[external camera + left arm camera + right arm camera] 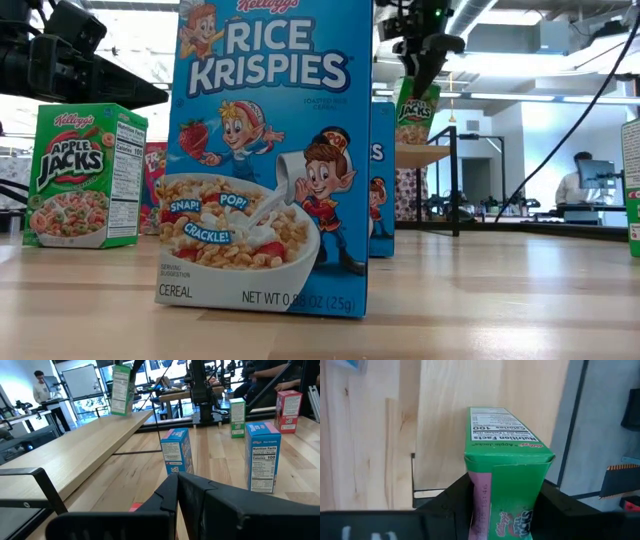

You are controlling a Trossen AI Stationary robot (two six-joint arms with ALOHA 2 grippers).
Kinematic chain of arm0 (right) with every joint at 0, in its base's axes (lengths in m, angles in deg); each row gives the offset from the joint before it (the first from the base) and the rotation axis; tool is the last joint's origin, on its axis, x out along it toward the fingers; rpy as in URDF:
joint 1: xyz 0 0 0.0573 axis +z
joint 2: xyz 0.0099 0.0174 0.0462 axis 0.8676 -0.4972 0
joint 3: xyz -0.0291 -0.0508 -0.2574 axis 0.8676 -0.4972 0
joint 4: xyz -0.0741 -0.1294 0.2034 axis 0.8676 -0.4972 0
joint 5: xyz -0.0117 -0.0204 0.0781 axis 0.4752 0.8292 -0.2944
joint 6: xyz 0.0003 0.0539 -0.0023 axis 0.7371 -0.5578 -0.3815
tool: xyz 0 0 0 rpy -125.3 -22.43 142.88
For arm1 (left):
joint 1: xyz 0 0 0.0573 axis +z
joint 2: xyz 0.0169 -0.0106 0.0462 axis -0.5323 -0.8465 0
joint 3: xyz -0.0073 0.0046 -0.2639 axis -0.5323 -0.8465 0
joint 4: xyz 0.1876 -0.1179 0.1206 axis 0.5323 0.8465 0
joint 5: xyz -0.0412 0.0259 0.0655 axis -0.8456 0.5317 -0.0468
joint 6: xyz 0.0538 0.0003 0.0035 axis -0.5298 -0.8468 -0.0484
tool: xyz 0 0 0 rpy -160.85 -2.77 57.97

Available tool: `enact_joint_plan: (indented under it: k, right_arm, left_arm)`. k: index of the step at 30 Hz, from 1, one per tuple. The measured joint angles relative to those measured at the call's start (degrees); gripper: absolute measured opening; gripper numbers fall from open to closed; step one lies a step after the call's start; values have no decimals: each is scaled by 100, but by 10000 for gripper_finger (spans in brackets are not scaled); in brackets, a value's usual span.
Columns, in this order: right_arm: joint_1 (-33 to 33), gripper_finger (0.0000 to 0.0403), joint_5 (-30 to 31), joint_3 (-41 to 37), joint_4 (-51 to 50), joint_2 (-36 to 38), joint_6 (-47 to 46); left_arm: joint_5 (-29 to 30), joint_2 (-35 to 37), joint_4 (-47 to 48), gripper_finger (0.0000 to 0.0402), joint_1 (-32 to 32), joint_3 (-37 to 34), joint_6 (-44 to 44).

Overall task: Stack cereal on shelf
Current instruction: Put the top green cereal box on the shelf

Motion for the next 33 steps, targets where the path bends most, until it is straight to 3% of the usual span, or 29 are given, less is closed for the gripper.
enact_joint_plan:
  k: [13, 33]
  right_arm:
    - [90, 177, 303, 0, -59, -87, 10]
    - [96, 176, 161, 0, -63, -87, -16]
  left_arm:
    - [2, -1, -1, 0, -1, 0, 1]
    - [2, 1, -1, 0, -1, -1, 2]
